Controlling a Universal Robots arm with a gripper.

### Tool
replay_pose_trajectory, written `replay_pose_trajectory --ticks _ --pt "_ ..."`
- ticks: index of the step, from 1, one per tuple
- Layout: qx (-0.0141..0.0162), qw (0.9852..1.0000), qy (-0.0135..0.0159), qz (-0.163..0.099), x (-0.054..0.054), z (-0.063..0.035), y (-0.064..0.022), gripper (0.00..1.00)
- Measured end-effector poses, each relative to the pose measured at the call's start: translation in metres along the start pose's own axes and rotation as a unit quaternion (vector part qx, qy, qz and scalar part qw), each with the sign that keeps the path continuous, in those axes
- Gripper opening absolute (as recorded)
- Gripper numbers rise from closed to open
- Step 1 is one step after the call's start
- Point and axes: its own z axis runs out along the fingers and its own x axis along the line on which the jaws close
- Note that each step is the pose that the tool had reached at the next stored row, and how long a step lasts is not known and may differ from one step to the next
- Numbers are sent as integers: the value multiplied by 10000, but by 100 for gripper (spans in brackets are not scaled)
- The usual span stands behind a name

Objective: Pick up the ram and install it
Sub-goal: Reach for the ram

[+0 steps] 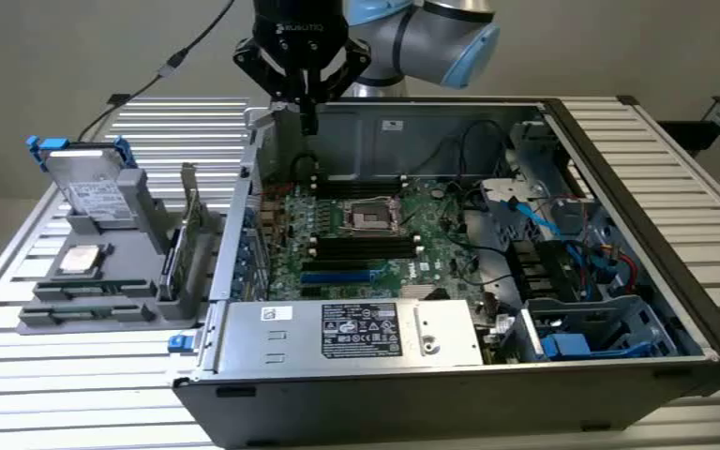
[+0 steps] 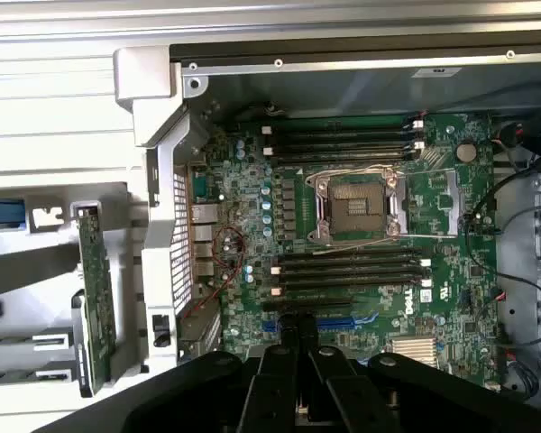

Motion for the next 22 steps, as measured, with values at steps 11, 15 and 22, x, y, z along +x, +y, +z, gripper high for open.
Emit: replay_pose_trajectory --ticks 11,15,22 --pt "2 10000 27 2 222 -4 -16 10" --pt "3 10000 49 3 401 -4 -29 10" --pt "8 9999 113 7 719 -5 -53 10"
